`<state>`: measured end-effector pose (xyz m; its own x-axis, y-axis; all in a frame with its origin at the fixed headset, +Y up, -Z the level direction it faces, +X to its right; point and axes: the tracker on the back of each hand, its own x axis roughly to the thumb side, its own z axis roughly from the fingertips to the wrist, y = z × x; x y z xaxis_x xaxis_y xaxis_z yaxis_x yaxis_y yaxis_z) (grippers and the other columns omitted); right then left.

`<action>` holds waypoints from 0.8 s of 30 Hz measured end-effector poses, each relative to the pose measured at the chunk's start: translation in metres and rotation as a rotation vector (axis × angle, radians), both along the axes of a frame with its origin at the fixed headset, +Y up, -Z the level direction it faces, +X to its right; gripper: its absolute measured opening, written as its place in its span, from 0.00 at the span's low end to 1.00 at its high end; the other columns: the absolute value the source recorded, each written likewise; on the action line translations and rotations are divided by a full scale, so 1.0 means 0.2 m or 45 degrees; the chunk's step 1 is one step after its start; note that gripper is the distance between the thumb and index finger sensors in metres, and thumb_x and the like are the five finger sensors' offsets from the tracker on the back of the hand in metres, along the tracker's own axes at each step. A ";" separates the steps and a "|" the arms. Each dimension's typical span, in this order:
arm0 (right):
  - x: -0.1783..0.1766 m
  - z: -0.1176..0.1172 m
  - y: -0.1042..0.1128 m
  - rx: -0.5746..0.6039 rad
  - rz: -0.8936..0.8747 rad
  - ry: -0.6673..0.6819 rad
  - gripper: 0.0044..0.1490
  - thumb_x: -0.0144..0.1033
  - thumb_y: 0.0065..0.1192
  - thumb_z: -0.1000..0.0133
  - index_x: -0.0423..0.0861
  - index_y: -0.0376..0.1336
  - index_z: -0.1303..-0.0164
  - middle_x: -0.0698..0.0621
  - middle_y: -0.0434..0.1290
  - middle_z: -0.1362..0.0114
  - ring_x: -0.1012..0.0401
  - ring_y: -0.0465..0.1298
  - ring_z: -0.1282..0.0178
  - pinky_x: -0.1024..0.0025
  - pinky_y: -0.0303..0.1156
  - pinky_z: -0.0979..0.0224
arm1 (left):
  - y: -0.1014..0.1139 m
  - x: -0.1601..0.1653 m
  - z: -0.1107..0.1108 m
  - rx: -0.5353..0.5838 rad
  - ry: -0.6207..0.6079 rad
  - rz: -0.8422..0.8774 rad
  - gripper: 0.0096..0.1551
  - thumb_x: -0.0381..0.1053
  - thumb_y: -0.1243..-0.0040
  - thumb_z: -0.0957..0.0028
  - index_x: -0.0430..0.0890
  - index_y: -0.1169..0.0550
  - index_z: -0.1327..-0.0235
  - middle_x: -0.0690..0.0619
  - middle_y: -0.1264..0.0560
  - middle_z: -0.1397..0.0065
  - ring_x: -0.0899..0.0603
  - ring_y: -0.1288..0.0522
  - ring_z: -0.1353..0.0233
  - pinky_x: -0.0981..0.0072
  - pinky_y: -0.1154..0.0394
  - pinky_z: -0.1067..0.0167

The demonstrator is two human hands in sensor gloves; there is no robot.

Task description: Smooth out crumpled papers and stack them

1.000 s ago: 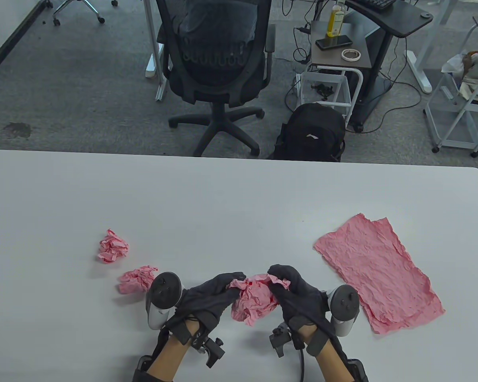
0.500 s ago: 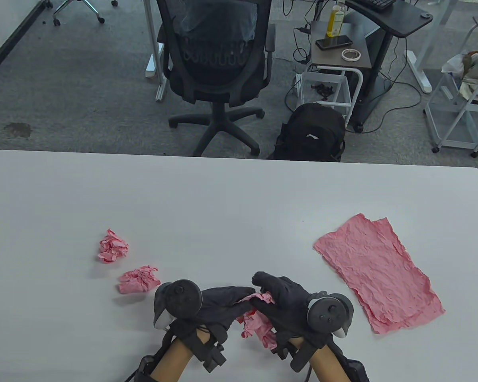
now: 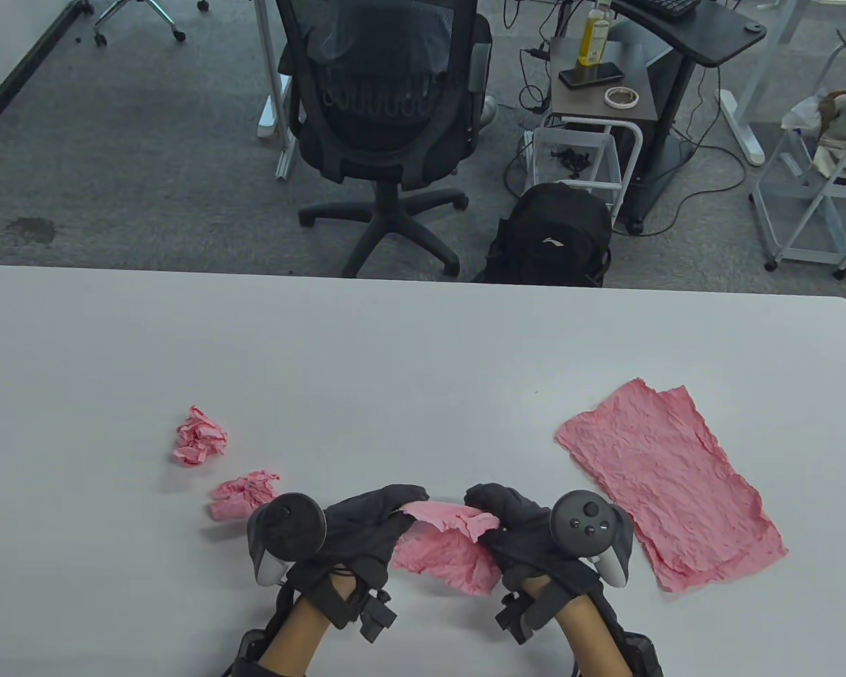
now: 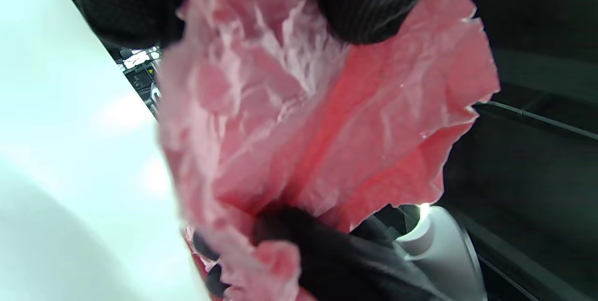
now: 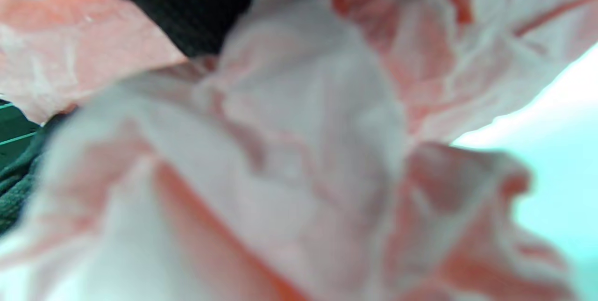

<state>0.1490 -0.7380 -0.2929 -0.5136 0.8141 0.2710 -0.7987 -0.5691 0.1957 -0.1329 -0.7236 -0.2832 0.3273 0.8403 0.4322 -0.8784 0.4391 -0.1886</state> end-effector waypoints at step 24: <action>0.07 -0.01 0.04 0.200 -0.204 -0.054 0.27 0.44 0.66 0.43 0.46 0.64 0.37 0.38 0.66 0.32 0.36 0.67 0.32 0.34 0.61 0.35 | -0.02 -0.10 -0.04 -0.061 0.076 0.159 0.24 0.56 0.39 0.43 0.45 0.18 0.40 0.53 0.16 0.52 0.45 0.14 0.54 0.45 0.24 0.40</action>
<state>0.1626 -0.7305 -0.2940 -0.3951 0.8355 0.3818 -0.8868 -0.4554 0.0789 -0.1520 -0.7286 -0.2908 0.2430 0.8952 0.3735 -0.9359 0.3176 -0.1523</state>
